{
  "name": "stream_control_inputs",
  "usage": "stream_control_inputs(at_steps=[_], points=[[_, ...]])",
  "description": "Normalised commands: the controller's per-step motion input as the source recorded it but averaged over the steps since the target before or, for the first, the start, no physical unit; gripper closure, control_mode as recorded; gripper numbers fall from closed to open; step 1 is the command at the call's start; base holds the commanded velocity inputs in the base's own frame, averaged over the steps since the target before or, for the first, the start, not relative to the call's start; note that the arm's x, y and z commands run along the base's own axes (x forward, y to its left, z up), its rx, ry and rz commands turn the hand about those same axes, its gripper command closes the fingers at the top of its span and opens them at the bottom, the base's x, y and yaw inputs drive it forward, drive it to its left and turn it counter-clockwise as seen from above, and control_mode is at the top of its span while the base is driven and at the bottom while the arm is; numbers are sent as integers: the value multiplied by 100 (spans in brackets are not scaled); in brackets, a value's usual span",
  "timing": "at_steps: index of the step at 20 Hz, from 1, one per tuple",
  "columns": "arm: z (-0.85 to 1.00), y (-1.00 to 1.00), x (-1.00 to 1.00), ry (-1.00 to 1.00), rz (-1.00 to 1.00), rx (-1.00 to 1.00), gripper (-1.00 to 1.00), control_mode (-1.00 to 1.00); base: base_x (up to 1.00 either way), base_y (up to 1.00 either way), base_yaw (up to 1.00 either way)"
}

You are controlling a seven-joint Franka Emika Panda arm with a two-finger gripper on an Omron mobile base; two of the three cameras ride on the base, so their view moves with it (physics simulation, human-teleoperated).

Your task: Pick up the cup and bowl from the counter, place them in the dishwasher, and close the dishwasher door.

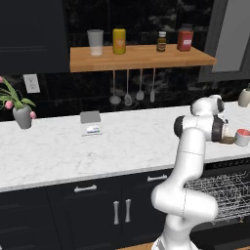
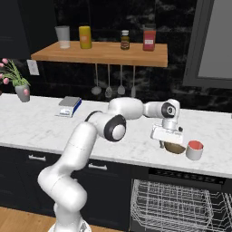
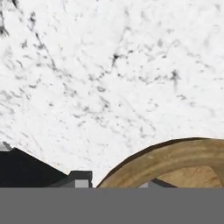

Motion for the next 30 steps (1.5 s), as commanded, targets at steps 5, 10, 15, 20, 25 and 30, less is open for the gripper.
stream_control_inputs(at_steps=[5, 10, 15, 20, 25, 30], points=[[0, 45, -100, -45, 23, 2, 100, -100, 0, 0, 0], [0, 27, -100, -46, 18, 6, 100, -100, 0, 0, 0], [0, 6, -100, -36, 16, 6, 100, -100, 0, 0, 0], [-7, 4, -81, -23, 11, 0, 100, -100, 0, 0, 0], [-4, 2, -26, -5, 1, 0, 100, -100, 0, 0, 0], [-3, -22, 0, 5, -2, 0, 100, -100, 0, 0, 0]])
